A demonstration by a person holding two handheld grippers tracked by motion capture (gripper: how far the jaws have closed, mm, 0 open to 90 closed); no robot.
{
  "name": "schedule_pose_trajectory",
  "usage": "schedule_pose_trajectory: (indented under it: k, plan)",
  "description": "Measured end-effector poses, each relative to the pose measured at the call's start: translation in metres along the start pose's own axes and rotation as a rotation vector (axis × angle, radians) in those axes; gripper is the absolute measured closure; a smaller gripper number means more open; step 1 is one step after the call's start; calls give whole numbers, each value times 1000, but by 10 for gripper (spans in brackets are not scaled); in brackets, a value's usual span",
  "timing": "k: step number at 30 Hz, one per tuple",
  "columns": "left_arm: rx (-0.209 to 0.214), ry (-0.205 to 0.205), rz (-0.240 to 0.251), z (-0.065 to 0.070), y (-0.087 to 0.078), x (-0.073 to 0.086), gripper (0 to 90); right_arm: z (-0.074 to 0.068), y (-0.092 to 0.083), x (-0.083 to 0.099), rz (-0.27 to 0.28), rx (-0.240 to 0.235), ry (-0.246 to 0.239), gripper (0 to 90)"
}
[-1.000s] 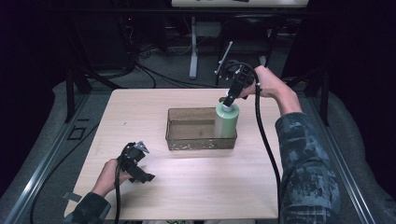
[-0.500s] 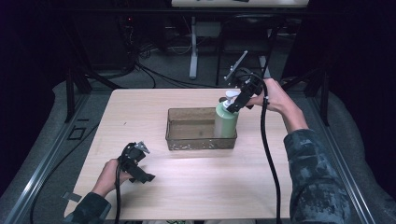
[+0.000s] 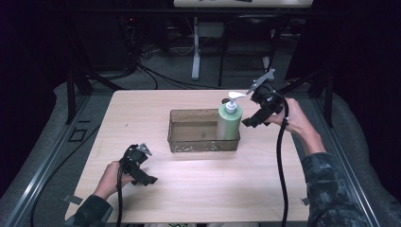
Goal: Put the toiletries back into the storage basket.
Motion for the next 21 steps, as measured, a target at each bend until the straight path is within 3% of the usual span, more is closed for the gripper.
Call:
schedule_pose_trajectory:
  k: [9, 21]
  plan:
    - [0, 3, -4, 0, 1, 0, 0, 8, 22, 51, -1, 8, 57, 0]
    - [1, 6, -9, 1, 2, 1, 0, 8, 74, 117, -3, -1, 138, 7]
Point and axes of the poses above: each handheld gripper's, and its own axes: y roughly forward along the jaws, x roughly out of its underside, z roughly to its right, the point moved 8 cm from there along y, roughly forward along the jaws, and after that the axes turned 14 degrees about -x, right-handed, at the moved point
